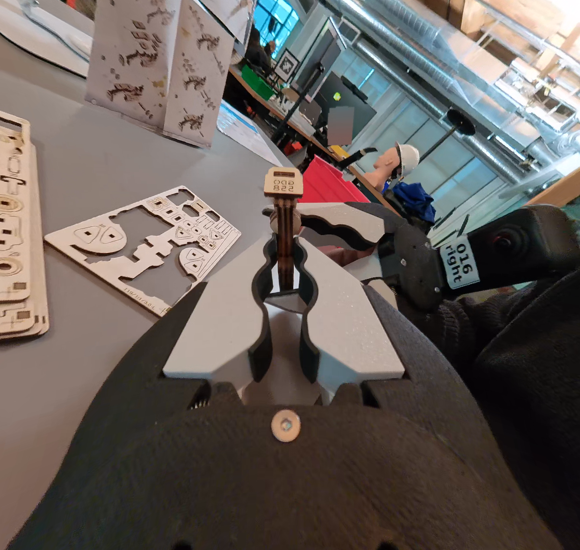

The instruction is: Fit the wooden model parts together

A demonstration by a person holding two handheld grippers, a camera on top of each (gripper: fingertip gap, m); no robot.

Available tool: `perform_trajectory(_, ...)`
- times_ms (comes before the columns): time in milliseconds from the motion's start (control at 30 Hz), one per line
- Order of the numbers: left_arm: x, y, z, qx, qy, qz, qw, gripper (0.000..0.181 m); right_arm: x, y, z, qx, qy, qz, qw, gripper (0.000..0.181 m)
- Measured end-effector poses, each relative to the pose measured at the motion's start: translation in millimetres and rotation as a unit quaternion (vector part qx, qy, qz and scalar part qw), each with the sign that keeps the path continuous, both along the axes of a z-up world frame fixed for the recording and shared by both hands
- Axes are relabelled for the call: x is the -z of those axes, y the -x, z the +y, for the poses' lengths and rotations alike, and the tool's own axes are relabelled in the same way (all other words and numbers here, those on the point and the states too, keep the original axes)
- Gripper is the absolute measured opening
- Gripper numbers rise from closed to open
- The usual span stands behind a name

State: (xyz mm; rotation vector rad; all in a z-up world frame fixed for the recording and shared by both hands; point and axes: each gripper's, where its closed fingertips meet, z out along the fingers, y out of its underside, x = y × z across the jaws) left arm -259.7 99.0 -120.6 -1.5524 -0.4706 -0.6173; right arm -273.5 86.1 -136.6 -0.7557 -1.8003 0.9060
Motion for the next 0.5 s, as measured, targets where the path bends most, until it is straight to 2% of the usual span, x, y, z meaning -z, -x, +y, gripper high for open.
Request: perform_trajectory(500,-3.9,-21.5,30.9,0.071,-0.012,0.005,0.997,0.007,-3.1,-17.4,33.2,0.060,0.004,-0.003,0.998,0.046)
